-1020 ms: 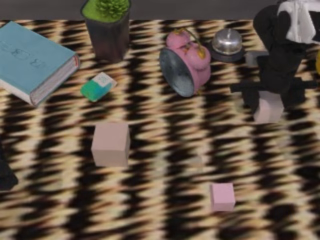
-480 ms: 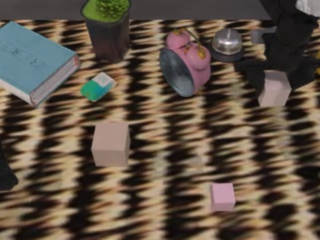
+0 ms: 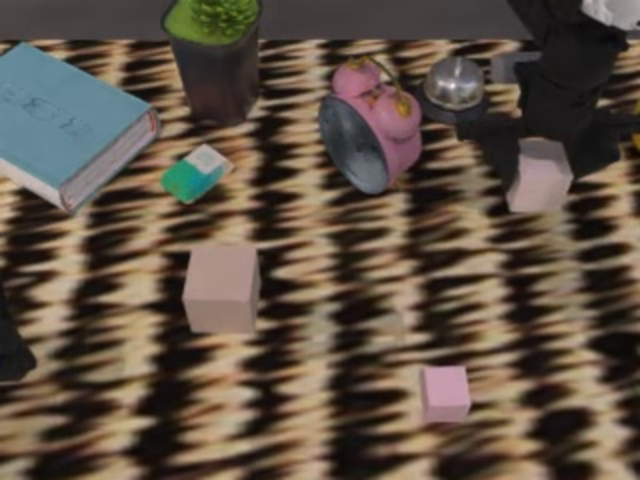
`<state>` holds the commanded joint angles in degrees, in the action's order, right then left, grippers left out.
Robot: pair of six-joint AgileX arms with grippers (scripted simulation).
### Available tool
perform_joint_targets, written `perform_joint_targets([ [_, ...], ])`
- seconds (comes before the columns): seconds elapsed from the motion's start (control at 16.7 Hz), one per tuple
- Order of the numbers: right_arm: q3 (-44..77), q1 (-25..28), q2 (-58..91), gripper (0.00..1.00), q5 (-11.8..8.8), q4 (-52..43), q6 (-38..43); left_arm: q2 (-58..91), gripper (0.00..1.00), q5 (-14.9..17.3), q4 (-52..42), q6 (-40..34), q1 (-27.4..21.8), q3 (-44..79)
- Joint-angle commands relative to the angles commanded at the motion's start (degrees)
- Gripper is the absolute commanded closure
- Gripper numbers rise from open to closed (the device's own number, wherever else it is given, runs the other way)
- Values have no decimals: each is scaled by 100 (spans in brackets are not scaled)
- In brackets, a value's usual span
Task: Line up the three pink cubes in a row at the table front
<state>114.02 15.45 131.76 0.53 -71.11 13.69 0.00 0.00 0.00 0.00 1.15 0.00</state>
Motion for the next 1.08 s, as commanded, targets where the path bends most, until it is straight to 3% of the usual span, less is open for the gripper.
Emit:
perform_joint_targets([
  [0.18, -525, 683, -391, 100, 13, 121, 711, 0, 0, 0, 0, 0, 0, 0],
  [0.66, -2509, 3150, -1848, 100, 42, 575, 3381, 0, 0, 0, 0, 0, 0, 0],
  [0.84, -2811, 3479, -2114, 100, 58, 675, 3707, 0, 0, 0, 0, 0, 0, 0],
  [1.08, -2798, 3459, -2092, 100, 49, 664, 3709, 0, 0, 0, 0, 0, 0, 0],
])
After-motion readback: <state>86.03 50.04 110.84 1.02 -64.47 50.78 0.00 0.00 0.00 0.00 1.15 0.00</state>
